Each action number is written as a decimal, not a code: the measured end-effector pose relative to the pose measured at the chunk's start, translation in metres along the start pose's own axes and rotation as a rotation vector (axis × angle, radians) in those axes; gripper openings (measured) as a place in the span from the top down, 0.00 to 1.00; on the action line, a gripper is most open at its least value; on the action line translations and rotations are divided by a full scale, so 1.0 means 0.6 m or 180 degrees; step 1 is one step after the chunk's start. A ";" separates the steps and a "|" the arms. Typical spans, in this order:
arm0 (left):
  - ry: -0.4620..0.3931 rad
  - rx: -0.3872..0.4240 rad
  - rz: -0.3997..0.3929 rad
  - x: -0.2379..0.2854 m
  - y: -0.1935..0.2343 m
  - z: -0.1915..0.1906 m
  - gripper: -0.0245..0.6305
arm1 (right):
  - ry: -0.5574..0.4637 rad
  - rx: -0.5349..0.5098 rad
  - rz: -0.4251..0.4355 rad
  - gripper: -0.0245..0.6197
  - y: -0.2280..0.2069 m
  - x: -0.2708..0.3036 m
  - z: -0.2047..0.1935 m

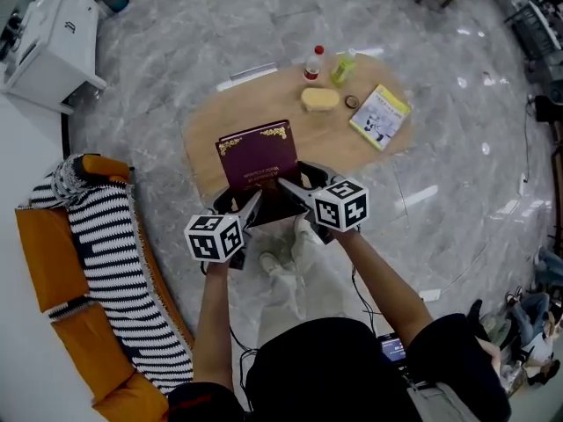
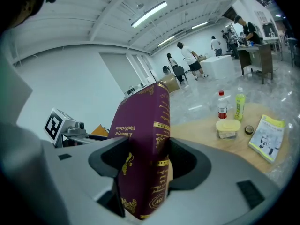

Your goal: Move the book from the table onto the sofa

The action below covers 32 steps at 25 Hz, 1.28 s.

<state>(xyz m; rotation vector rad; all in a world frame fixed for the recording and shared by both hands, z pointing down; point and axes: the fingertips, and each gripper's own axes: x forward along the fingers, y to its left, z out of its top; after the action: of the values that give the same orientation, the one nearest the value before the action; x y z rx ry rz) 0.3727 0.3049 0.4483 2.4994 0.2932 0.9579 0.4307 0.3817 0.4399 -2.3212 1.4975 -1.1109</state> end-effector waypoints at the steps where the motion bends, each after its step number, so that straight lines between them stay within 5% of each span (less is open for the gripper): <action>1: -0.0029 0.0009 -0.0003 -0.010 -0.005 0.002 0.51 | -0.0010 -0.0036 0.0005 0.53 0.009 -0.006 0.004; 13: -0.0298 0.0158 -0.0006 -0.104 -0.065 0.028 0.51 | -0.0253 -0.0246 -0.0007 0.53 0.095 -0.081 0.039; 32: -0.1067 0.0735 0.0133 -0.279 -0.122 0.143 0.52 | -0.0881 -0.0698 0.0164 0.53 0.258 -0.155 0.159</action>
<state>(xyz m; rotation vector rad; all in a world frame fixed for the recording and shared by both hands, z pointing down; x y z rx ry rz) 0.3044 0.2830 0.2597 2.8313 0.2561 0.5286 0.3620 0.3617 0.2487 -2.4364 1.6279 -0.6070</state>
